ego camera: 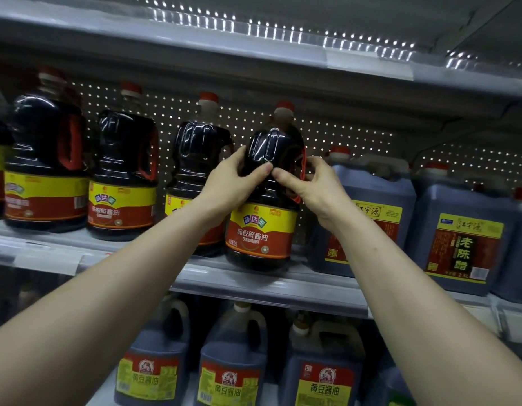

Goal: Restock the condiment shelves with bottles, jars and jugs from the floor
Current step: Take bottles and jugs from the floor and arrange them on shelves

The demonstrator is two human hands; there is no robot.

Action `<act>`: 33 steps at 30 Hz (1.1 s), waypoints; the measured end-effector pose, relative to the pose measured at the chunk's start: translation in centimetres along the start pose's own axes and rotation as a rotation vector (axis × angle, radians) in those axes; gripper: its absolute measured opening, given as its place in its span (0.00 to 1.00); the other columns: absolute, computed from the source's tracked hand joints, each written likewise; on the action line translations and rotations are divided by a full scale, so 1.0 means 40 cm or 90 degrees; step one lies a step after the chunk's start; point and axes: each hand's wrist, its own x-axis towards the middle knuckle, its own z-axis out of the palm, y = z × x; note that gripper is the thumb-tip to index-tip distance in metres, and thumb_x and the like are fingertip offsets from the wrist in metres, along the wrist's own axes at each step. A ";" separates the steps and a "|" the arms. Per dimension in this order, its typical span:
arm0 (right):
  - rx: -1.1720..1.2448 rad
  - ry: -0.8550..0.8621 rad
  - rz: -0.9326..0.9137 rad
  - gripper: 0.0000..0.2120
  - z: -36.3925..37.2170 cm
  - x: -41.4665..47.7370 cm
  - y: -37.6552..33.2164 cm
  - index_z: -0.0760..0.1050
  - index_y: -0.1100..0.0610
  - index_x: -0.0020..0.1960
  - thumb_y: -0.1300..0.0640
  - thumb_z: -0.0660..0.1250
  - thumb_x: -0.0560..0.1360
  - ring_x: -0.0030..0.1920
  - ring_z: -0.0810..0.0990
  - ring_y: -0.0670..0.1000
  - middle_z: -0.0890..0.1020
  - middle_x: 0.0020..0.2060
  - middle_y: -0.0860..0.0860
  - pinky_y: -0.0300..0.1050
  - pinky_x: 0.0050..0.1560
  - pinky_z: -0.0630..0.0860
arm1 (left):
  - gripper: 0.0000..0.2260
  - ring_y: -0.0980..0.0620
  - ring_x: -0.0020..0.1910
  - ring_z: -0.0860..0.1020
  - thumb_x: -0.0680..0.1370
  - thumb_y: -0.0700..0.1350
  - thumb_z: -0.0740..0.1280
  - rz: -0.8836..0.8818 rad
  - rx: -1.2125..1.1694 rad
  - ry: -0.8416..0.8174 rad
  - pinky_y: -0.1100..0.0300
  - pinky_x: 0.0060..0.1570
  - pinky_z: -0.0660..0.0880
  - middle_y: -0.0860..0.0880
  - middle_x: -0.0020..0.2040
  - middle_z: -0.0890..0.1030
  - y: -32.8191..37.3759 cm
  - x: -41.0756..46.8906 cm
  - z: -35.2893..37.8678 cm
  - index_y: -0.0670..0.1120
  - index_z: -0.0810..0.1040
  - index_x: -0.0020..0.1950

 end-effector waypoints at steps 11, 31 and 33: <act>-0.097 -0.006 -0.019 0.38 0.021 -0.082 0.014 0.64 0.47 0.74 0.38 0.75 0.70 0.65 0.77 0.50 0.78 0.66 0.47 0.55 0.65 0.76 | 0.48 0.64 0.57 0.76 0.68 0.49 0.79 -0.078 0.141 -0.169 0.62 0.59 0.75 0.62 0.62 0.75 -0.045 -0.100 -0.043 0.52 0.53 0.80; -0.049 -0.019 -0.013 0.40 0.050 -0.077 0.074 0.64 0.48 0.73 0.50 0.81 0.67 0.65 0.77 0.53 0.77 0.66 0.49 0.58 0.64 0.77 | 0.52 0.52 0.64 0.75 0.70 0.46 0.77 -0.068 0.181 -0.143 0.57 0.62 0.75 0.48 0.75 0.68 -0.077 -0.109 -0.002 0.55 0.42 0.81; -0.048 -0.020 -0.015 0.42 0.052 -0.074 0.078 0.63 0.49 0.75 0.50 0.81 0.67 0.66 0.76 0.53 0.76 0.67 0.50 0.58 0.65 0.76 | 0.52 0.51 0.65 0.75 0.70 0.46 0.77 -0.065 0.190 -0.137 0.59 0.61 0.74 0.48 0.74 0.69 -0.083 -0.106 0.003 0.54 0.42 0.81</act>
